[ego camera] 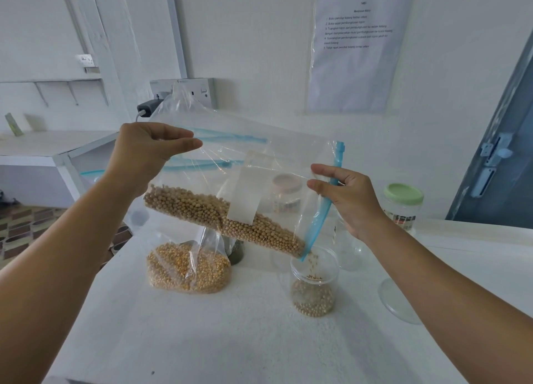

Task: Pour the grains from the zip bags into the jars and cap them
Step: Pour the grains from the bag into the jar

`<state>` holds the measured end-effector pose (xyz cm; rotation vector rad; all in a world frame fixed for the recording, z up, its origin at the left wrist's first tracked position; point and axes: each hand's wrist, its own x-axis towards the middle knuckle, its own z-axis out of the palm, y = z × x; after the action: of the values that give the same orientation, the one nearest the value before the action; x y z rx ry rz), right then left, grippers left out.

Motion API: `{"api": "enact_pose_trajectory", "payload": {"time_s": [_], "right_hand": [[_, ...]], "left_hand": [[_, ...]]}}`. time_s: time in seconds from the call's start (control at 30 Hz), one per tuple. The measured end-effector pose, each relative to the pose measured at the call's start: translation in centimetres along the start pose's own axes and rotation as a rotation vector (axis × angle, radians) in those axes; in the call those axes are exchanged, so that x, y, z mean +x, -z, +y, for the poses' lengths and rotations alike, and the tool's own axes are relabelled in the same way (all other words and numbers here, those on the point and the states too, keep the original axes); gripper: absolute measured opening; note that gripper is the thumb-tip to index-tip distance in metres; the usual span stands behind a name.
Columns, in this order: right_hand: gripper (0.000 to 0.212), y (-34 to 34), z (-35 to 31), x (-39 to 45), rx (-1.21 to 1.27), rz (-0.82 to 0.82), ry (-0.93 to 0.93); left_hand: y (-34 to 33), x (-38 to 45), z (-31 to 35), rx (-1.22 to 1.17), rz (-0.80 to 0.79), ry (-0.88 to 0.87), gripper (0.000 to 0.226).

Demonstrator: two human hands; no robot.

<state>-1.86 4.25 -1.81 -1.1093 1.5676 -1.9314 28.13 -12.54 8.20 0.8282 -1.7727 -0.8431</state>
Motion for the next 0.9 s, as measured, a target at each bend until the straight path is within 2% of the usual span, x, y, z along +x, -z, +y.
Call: {"api": "enact_pose_trajectory", "payload": {"time_s": [0.9], "right_hand": [[0.033,0.11,0.73,0.32,0.027,0.000,-0.019]], "left_hand": [[-0.17,0.52,0.31,-0.009,-0.019,-0.001,0.030]]}}
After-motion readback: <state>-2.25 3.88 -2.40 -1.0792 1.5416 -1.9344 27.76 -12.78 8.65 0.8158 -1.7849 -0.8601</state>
